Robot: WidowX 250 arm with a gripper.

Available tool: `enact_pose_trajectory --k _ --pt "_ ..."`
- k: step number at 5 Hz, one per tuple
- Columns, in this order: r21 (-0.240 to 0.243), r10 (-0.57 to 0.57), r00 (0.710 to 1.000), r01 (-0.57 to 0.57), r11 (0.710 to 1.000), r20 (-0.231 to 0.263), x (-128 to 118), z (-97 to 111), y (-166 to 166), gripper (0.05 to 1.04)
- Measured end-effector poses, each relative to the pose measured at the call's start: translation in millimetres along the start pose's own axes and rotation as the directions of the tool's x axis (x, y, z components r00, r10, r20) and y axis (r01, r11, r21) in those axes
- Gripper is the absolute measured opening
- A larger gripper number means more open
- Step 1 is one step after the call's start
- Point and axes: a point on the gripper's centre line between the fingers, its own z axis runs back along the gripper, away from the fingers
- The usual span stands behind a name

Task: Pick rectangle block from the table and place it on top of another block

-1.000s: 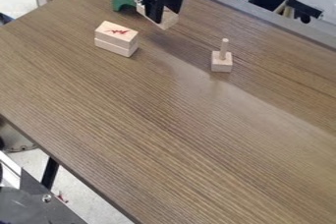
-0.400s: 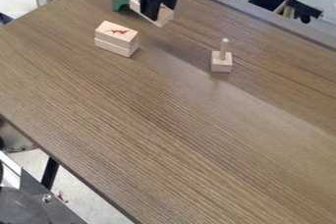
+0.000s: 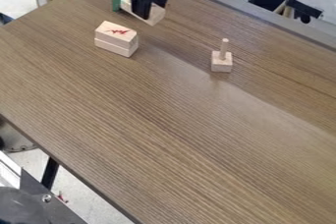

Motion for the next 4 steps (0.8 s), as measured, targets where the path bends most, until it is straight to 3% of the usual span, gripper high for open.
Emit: enact_pose_trajectory --k 4 --pt "0.036 0.032 0.999 -0.030 0.999 -0.035 18.3 -15.8 7.2 0.535"
